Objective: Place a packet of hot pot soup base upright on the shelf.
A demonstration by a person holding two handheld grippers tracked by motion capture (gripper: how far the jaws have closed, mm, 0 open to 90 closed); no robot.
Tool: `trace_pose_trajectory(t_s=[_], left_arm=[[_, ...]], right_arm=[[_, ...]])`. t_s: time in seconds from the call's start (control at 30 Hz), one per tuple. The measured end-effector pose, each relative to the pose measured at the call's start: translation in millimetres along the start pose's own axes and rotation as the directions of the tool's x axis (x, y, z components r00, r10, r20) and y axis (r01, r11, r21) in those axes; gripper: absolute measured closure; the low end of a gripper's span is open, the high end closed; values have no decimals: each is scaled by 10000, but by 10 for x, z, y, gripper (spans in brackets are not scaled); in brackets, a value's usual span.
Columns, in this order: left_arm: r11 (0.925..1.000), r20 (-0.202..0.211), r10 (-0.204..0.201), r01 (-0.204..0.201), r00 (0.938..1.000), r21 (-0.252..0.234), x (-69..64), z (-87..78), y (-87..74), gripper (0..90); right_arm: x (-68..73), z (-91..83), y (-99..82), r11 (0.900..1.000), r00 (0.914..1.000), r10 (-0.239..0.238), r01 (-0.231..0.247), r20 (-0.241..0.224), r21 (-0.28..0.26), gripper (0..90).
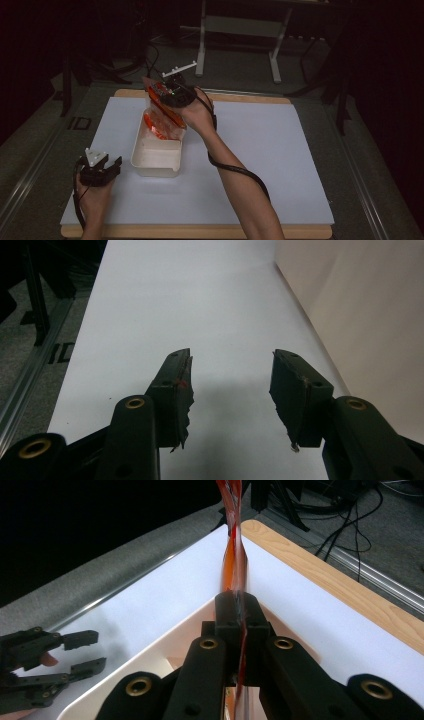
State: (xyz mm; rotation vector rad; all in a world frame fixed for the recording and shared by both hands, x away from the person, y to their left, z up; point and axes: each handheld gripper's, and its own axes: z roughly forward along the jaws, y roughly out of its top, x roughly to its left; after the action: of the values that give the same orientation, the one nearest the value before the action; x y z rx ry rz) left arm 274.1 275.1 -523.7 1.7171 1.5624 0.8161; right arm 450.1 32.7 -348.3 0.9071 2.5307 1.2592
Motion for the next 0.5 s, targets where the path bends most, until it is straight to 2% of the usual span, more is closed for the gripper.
trace_pose_trajectory(t_s=[0.23, 0.5], left_arm=[[10000, 30, -57, 57, 10000, -32, 8, -2, -2, 513], [9999, 53, -104, 104, 9999, -43, 7, -1, -2, 513]], right_arm=[[-36, 117, 32, 9998, 9998, 15, -20, 215, 204, 900], [-100, 243, 46, 9987, 9989, 290, -304, 356, 401, 900]])
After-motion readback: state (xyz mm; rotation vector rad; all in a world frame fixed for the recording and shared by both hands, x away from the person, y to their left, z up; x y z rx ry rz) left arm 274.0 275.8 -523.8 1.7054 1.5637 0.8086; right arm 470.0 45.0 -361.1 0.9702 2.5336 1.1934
